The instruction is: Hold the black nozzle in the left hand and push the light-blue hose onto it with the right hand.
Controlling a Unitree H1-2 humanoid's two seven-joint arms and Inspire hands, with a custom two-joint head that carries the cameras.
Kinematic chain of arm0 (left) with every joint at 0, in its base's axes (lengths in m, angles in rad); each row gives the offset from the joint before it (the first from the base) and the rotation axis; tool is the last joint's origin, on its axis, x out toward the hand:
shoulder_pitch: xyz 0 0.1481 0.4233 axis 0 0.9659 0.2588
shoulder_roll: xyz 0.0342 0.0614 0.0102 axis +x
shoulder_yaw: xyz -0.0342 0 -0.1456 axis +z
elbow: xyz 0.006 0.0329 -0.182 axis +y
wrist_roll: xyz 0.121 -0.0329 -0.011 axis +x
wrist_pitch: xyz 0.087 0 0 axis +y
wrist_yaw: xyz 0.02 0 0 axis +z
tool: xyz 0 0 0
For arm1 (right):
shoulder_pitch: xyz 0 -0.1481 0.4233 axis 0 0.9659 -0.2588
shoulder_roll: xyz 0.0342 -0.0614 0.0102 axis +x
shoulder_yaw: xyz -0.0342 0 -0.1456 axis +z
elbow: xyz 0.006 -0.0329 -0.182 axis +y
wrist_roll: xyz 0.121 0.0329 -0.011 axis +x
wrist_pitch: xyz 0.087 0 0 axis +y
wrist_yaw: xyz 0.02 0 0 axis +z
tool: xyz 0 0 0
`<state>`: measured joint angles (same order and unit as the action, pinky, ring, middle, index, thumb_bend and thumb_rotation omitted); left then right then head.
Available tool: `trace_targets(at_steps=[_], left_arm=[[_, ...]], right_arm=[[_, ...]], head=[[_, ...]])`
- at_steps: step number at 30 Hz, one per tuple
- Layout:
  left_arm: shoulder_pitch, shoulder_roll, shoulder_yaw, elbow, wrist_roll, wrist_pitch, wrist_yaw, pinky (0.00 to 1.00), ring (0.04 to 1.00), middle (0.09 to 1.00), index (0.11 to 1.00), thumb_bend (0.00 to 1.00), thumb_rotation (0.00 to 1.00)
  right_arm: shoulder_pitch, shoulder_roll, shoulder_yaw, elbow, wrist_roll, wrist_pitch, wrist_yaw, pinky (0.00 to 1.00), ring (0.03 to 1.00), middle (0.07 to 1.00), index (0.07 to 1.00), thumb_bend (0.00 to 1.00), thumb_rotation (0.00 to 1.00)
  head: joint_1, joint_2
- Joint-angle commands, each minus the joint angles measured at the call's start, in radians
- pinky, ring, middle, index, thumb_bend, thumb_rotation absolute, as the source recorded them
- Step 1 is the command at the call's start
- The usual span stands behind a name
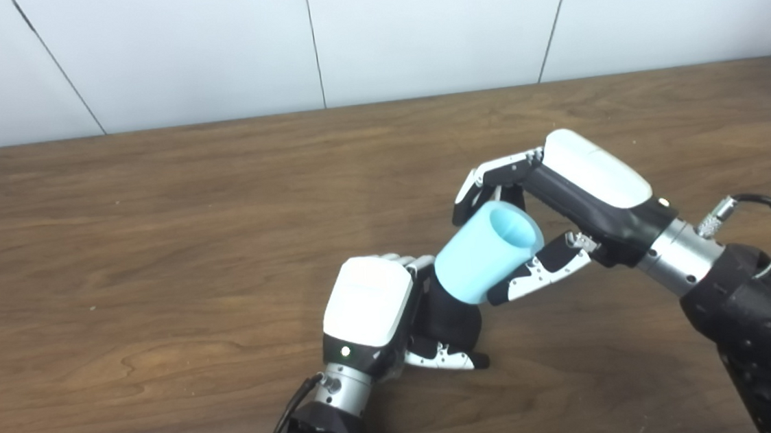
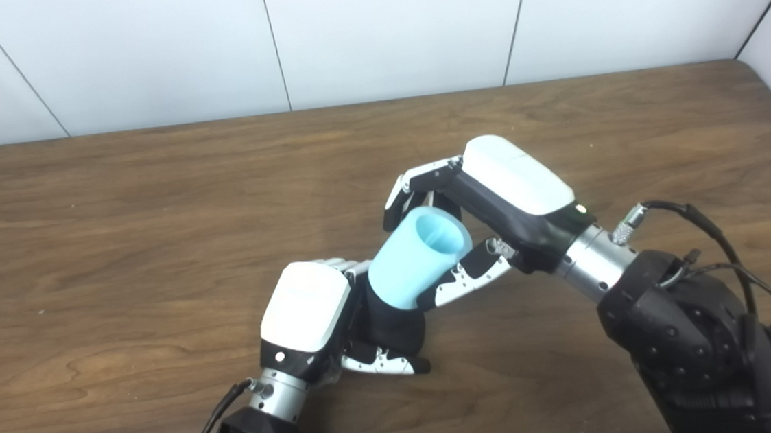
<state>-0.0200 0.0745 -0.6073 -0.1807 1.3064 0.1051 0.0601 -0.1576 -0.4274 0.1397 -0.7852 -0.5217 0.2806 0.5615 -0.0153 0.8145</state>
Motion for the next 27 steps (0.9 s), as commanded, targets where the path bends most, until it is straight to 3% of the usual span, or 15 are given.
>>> trace_targets(at_steps=[1, 14, 17, 20, 21, 24, 27], left_arm=[[0.011, -0.006, -0.014, 0.017, 0.017, 0.004, -0.018, 0.43, 0.496, 0.404, 0.502, 0.52, 0.0], [0.014, -0.015, -0.016, 0.014, 0.019, 0.01, -0.025, 0.44, 0.502, 0.408, 0.499, 0.52, 0.0], [0.015, -0.017, -0.015, 0.013, 0.018, 0.012, -0.026, 0.43, 0.502, 0.407, 0.499, 0.52, 0.0], [0.014, -0.019, -0.016, 0.013, 0.018, 0.013, -0.029, 0.44, 0.512, 0.408, 0.498, 0.52, 0.0], [0.014, -0.019, -0.016, 0.014, 0.019, 0.013, -0.029, 0.44, 0.512, 0.408, 0.499, 0.52, 0.0], [0.013, -0.021, -0.017, 0.016, 0.021, 0.014, -0.029, 0.43, 0.508, 0.405, 0.499, 0.52, 0.0], [0.013, -0.022, -0.018, 0.013, 0.024, 0.014, -0.032, 0.43, 0.506, 0.404, 0.499, 0.52, 0.0]], right_arm=[[-0.04, -0.009, -0.005, -0.035, 0.013, -0.009, 0.005, 0.27, 0.334, 0.454, 0.54, 0.51, 0.0], [-0.097, 0.009, 0.017, -0.072, 0.024, 0.027, 0.054, 0.23, 0.338, 0.448, 0.527, 0.51, 0.0], [-0.104, 0.011, 0.017, -0.073, 0.021, 0.034, 0.062, 0.22, 0.379, 0.497, 0.488, 0.52, 0.0], [-0.111, 0.008, 0.018, -0.07, 0.016, 0.026, 0.064, 0.22, 0.335, 0.449, 0.535, 0.51, 0.0], [-0.112, 0.007, 0.018, -0.068, 0.015, 0.023, 0.064, 0.21, 0.359, 0.476, 0.509, 0.51, 0.0], [-0.112, 0.007, 0.016, -0.063, 0.02, 0.015, 0.059, 0.16, 0.211, 0.471, 0.484, 0.53, 0.0], [-0.108, 0.002, 0.015, -0.056, 0.018, 0.005, 0.056, 0.17, 0.207, 0.471, 0.481, 0.53, 0.0]], head=[[-0.006, 0.004], [-0.001, 0.011], [-0.001, 0.011], [-0.002, 0.012], [-0.002, 0.012], [0.001, 0.014], [0.003, 0.015]])
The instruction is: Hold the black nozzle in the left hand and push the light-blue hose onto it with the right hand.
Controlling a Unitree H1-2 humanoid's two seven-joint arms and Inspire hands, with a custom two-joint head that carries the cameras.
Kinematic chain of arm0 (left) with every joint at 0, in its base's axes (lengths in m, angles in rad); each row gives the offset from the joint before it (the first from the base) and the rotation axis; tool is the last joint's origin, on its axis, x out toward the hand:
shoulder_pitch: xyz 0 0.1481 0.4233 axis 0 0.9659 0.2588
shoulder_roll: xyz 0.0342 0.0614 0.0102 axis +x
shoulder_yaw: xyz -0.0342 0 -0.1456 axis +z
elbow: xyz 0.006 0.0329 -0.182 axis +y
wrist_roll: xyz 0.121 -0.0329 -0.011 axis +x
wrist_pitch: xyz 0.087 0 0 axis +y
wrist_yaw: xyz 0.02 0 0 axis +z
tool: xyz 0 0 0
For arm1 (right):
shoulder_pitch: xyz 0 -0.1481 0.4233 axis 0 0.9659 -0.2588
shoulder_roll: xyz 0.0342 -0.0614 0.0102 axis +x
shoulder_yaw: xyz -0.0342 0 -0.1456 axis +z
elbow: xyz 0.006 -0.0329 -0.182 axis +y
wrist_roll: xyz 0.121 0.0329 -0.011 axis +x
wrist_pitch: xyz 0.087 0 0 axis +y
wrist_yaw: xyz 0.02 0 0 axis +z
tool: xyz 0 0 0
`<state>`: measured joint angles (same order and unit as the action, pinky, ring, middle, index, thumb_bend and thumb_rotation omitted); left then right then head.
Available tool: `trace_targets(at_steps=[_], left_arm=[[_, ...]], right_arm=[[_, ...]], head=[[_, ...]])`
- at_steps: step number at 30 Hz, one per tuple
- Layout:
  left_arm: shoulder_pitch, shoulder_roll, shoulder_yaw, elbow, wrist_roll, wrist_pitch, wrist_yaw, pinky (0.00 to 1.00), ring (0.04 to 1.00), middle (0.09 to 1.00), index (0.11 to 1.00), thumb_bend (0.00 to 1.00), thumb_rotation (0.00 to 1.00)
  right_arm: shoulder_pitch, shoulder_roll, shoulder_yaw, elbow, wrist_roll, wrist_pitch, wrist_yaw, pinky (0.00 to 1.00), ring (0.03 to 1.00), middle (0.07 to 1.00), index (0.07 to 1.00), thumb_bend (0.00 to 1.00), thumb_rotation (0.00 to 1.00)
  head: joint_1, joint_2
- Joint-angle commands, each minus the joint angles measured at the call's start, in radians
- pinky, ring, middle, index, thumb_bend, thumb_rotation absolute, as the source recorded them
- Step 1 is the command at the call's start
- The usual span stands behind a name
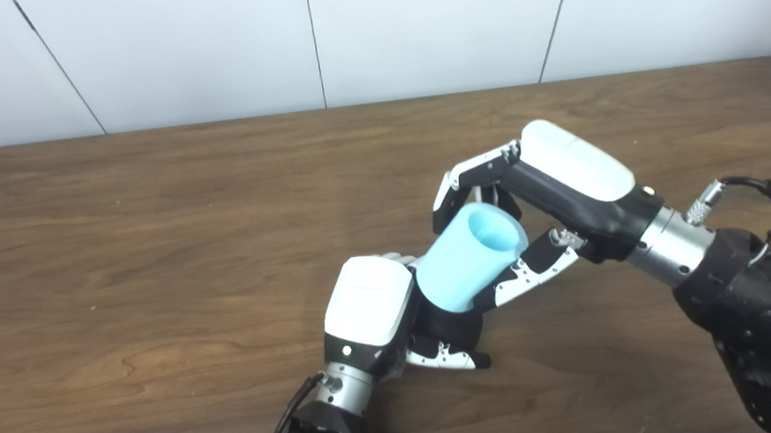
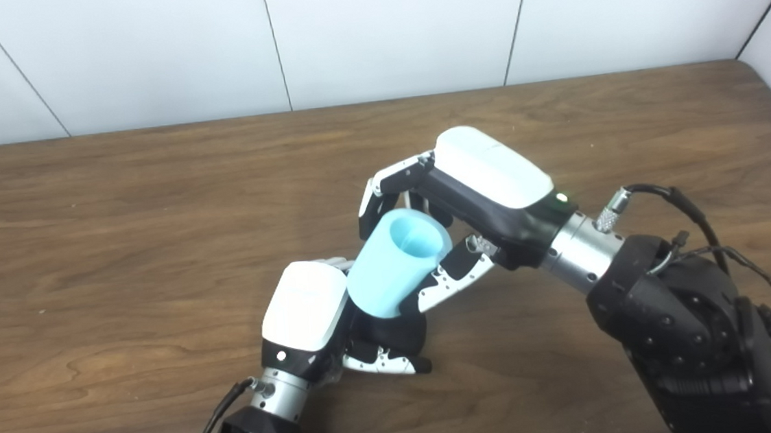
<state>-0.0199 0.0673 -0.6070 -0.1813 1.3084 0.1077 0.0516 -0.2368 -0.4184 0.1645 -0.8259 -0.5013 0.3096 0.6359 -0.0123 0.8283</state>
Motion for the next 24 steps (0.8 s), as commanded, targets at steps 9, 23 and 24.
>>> trace_targets(at_steps=[9, 23, 24], left_arm=[[0.014, -0.016, -0.014, 0.014, 0.019, 0.012, -0.024, 0.43, 0.493, 0.403, 0.498, 0.52, 0.0], [0.013, -0.015, -0.014, 0.015, 0.021, 0.013, -0.023, 0.44, 0.509, 0.41, 0.498, 0.52, 0.0], [0.013, -0.015, -0.014, 0.016, 0.021, 0.013, -0.021, 0.44, 0.511, 0.411, 0.498, 0.52, 0.0]], right_arm=[[-0.031, -0.014, -0.024, 0.016, -0.008, -0.062, -0.045, 0.17, 0.201, 0.471, 0.481, 0.53, 0.0], [-0.108, -0.038, -0.107, -0.021, -0.003, -0.017, -0.029, 0.32, 0.376, 0.513, 0.506, 0.52, 0.0], [-0.116, -0.043, -0.111, -0.018, -0.003, -0.02, -0.029, 0.32, 0.376, 0.511, 0.505, 0.52, 0.0]], head=[[-0.008, 0.004], [-0.015, 0.004], [-0.015, 0.004]])
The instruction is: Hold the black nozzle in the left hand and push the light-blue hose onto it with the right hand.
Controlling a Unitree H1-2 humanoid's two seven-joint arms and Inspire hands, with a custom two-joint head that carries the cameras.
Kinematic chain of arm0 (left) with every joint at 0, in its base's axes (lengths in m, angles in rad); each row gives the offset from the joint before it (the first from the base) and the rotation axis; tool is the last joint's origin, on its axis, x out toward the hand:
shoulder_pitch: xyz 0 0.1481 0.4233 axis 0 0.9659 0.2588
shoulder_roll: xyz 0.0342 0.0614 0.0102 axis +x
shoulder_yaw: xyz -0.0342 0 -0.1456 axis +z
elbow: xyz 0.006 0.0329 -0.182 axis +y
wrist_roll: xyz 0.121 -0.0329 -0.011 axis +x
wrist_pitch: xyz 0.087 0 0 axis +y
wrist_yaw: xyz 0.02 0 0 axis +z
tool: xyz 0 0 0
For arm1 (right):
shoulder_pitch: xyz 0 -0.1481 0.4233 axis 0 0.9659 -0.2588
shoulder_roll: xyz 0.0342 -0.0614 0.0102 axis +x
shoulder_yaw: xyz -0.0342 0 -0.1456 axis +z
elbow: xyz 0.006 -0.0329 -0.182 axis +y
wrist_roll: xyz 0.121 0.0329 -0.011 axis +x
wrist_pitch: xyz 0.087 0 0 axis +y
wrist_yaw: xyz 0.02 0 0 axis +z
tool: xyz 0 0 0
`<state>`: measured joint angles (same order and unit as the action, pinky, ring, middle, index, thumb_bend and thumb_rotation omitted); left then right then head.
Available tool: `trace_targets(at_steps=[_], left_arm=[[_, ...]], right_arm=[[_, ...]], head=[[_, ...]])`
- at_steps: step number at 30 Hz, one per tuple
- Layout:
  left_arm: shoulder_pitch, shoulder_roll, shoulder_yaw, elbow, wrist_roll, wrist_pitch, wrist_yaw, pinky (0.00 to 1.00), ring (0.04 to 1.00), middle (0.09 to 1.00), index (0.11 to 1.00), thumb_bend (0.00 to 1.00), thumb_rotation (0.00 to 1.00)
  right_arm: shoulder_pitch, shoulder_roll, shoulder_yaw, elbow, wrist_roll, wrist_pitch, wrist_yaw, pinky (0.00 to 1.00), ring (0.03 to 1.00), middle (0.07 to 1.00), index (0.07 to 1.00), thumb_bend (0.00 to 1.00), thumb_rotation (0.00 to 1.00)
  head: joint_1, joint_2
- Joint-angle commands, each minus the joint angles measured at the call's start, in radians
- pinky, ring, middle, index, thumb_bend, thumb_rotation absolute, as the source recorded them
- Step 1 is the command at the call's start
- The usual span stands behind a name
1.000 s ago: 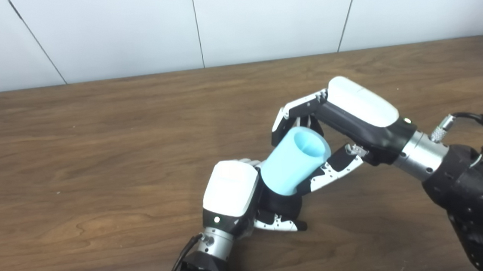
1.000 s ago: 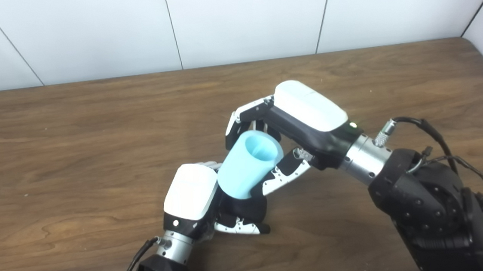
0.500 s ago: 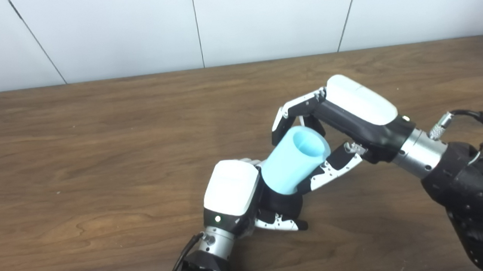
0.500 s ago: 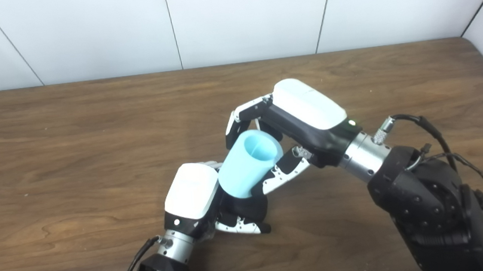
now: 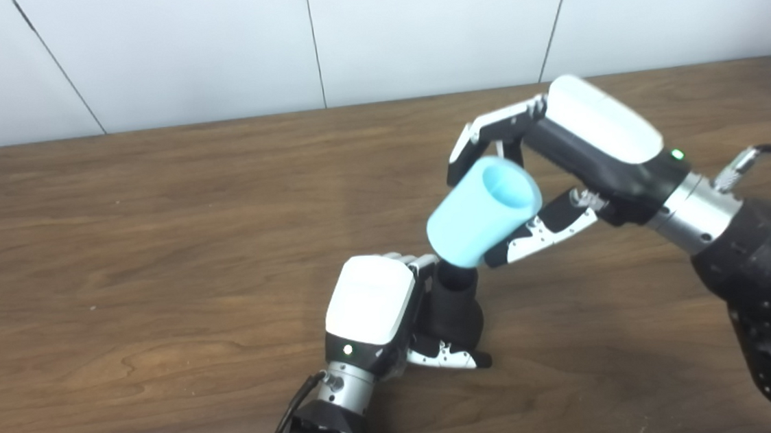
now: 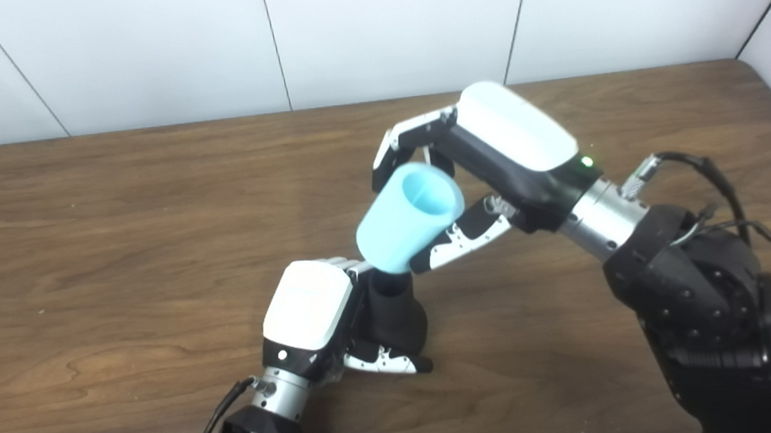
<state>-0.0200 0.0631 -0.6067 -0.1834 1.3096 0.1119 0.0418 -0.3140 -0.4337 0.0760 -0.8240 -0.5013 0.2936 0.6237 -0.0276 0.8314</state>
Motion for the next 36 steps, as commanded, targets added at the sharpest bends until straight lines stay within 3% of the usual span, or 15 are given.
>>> trace_targets(at_steps=[1, 17, 36], left_arm=[[0.013, -0.01, -0.015, 0.018, 0.022, 0.009, -0.012, 0.44, 0.512, 0.412, 0.498, 0.52, 0.0], [0.013, -0.012, -0.015, 0.021, 0.021, 0.01, -0.012, 0.43, 0.499, 0.407, 0.499, 0.52, 0.0], [0.009, -0.008, -0.015, 0.026, 0.022, 0.008, -0.012, 0.44, 0.499, 0.409, 0.502, 0.52, 0.0]], right_arm=[[-0.045, -0.032, -0.028, -0.017, 0.001, -0.002, -0.016, 0.32, 0.376, 0.508, 0.505, 0.52, 0.0], [-0.031, -0.08, -0.035, 0.012, 0.02, 0.016, -0.003, 0.33, 0.378, 0.5, 0.506, 0.52, 0.0], [0.073, -0.033, -0.012, 0.031, 0.013, -0.017, -0.041, 0.34, 0.383, 0.515, 0.502, 0.52, 0.0]], head=[[0.0, 0.001], [-0.003, 0.0], [-0.001, -0.01]])
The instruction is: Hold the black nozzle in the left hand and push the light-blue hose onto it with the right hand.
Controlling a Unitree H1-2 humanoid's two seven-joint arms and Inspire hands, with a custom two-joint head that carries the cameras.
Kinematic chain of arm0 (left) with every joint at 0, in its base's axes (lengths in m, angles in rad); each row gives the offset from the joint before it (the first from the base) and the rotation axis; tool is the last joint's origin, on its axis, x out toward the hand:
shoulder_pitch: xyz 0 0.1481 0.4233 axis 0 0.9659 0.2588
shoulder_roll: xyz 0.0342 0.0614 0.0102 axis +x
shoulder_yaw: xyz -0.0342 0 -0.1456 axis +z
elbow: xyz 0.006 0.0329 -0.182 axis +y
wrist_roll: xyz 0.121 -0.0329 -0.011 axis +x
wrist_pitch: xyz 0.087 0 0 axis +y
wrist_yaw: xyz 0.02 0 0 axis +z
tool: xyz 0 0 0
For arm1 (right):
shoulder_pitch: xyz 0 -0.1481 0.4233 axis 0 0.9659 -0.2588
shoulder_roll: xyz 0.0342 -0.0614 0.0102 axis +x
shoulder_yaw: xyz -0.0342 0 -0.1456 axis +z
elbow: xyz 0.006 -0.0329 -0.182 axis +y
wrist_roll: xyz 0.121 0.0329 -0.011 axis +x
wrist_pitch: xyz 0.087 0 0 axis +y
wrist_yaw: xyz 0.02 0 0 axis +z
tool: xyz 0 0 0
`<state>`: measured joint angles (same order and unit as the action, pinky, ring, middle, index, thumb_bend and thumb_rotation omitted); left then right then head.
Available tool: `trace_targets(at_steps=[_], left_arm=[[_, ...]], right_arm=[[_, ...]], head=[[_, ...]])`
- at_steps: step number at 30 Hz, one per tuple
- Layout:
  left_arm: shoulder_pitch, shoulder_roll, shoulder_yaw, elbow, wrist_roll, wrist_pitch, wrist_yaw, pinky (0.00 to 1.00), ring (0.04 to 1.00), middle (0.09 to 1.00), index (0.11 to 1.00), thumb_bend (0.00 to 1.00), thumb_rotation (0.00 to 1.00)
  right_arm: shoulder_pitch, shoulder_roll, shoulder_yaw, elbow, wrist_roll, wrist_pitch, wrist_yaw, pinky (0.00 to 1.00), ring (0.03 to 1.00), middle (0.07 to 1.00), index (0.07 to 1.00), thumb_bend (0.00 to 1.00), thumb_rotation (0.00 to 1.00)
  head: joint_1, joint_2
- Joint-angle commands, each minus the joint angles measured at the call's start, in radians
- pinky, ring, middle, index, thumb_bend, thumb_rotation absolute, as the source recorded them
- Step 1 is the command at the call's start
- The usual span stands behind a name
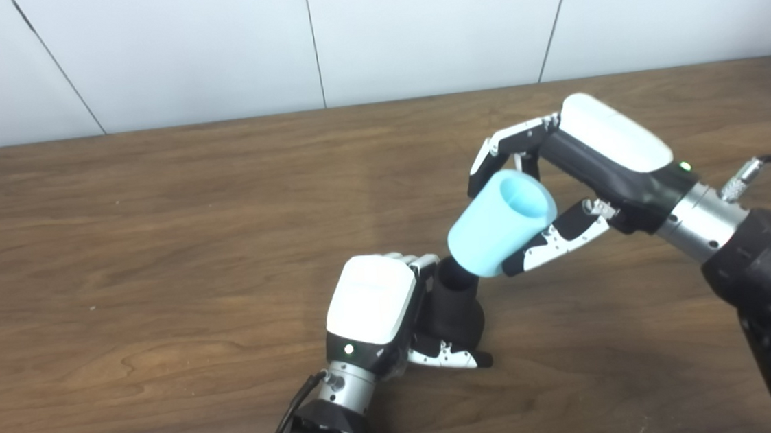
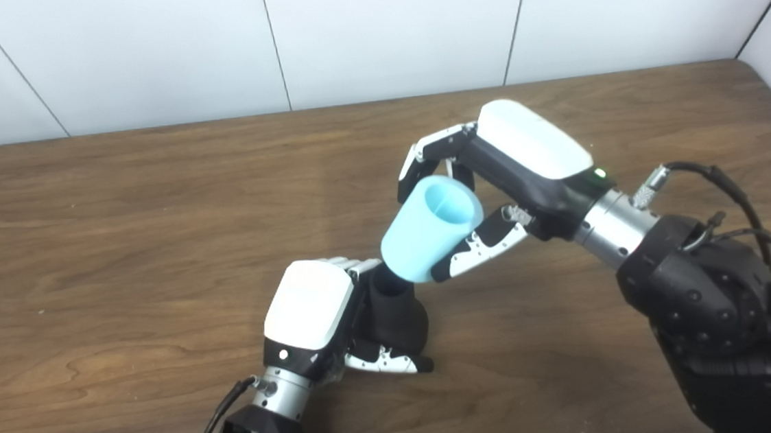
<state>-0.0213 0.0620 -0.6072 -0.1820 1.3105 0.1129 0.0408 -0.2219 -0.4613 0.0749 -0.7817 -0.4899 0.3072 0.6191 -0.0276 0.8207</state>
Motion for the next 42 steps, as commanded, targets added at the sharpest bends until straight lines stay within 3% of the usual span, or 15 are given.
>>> trace_targets(at_steps=[1, 42], left_arm=[[0.01, -0.007, -0.014, 0.025, 0.021, 0.007, -0.01, 0.44, 0.498, 0.408, 0.503, 0.52, 0.0], [0.018, -0.007, -0.014, -0.002, 0.034, 0.008, -0.035, 0.43, 0.497, 0.406, 0.5, 0.52, 0.0]], right_arm=[[-0.017, -0.004, -0.01, -0.011, 0.001, -0.033, -0.038, 0.34, 0.385, 0.516, 0.499, 0.52, 0.0], [0.017, 0.03, 0.019, 0.001, 0.024, -0.04, -0.057, 0.31, 0.36, 0.487, 0.521, 0.51, 0.0]], head=[[-0.001, 0.001], [0.007, 0.018]])
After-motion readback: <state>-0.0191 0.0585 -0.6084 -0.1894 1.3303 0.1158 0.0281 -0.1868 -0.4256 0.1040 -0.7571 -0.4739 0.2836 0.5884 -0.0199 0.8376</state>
